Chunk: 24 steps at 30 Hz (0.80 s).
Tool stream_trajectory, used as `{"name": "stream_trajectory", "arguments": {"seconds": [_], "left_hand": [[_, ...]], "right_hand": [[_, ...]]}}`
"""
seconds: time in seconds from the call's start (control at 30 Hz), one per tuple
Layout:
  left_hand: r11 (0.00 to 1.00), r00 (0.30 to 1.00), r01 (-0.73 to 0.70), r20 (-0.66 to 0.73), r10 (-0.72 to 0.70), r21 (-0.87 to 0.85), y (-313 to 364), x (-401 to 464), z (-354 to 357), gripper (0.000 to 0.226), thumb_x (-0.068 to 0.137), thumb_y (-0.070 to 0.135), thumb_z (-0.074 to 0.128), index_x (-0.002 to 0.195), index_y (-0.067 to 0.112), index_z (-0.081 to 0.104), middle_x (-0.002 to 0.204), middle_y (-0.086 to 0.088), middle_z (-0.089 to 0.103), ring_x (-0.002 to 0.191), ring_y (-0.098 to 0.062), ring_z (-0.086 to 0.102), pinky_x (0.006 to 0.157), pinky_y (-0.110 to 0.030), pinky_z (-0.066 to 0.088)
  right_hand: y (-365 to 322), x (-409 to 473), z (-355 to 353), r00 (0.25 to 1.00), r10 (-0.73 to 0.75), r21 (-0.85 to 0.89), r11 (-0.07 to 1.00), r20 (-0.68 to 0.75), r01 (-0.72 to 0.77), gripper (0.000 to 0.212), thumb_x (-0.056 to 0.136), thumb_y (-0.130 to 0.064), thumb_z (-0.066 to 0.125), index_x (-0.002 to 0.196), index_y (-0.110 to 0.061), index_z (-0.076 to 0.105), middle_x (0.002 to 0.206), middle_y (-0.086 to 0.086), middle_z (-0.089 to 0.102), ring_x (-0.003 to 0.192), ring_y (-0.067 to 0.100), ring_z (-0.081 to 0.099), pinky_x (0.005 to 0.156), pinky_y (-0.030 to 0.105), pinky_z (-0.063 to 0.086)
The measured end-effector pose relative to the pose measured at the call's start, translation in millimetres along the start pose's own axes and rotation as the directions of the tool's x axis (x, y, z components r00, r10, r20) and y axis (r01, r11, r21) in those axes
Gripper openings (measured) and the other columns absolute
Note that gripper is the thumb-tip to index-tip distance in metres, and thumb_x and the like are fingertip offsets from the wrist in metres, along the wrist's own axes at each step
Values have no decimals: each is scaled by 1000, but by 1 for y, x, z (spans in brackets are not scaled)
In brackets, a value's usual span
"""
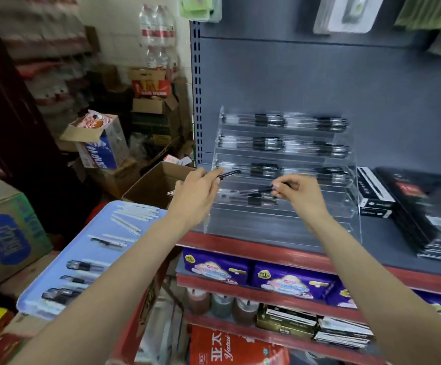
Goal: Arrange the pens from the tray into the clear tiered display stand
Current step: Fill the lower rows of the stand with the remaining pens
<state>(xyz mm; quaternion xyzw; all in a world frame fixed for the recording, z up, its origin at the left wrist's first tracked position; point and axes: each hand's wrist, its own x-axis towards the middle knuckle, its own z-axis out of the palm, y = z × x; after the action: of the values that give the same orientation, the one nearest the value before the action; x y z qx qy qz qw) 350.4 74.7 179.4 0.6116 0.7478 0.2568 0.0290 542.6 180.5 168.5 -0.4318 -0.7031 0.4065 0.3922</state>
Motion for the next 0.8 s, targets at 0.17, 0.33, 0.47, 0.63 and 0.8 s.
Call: {"name": "stream_trajectory", "arguments": {"seconds": [0.17,0.33,0.47,0.63,0.8], "left_hand": [[990,997,-11,-74,1,-138,-1,4,2,23,98,22,42,120,20,50,105,0,60,102,-25,55,91,-46,42],[983,996,-38,-86,23,-180,-2,11,6,11,94,20,51,104,17,56,99,3,60,98,-21,57,90,-48,45],[980,995,-71,-78,57,-185,-5,17,9,9,92,16,55,101,17,58,99,2,57,93,-19,57,86,-45,47],[975,992,-120,-64,110,-187,-1,22,13,13,91,12,56,103,12,62,94,2,53,89,-18,57,85,-35,48],[963,982,-186,8,191,-193,15,30,19,16,92,15,56,106,12,63,103,-3,61,98,-19,57,87,-30,46]], "right_hand": [[2,9,3,991,-63,-202,976,115,85,14,86,-4,63,80,-16,68,73,-5,67,70,16,66,78,31,53],[-1,15,7,964,-133,-453,862,229,227,12,88,-10,63,94,-11,73,89,-2,65,82,8,54,75,14,36],[5,15,8,947,-140,-527,803,288,279,18,90,-9,57,97,-13,73,97,4,63,83,12,53,81,20,39],[4,14,2,950,-171,-468,839,260,279,18,90,-15,57,98,-17,73,97,-2,62,85,10,54,80,16,40],[-5,10,1,965,-178,-179,961,193,213,15,86,-19,65,100,-24,70,89,-11,67,84,3,63,73,8,47]]}}
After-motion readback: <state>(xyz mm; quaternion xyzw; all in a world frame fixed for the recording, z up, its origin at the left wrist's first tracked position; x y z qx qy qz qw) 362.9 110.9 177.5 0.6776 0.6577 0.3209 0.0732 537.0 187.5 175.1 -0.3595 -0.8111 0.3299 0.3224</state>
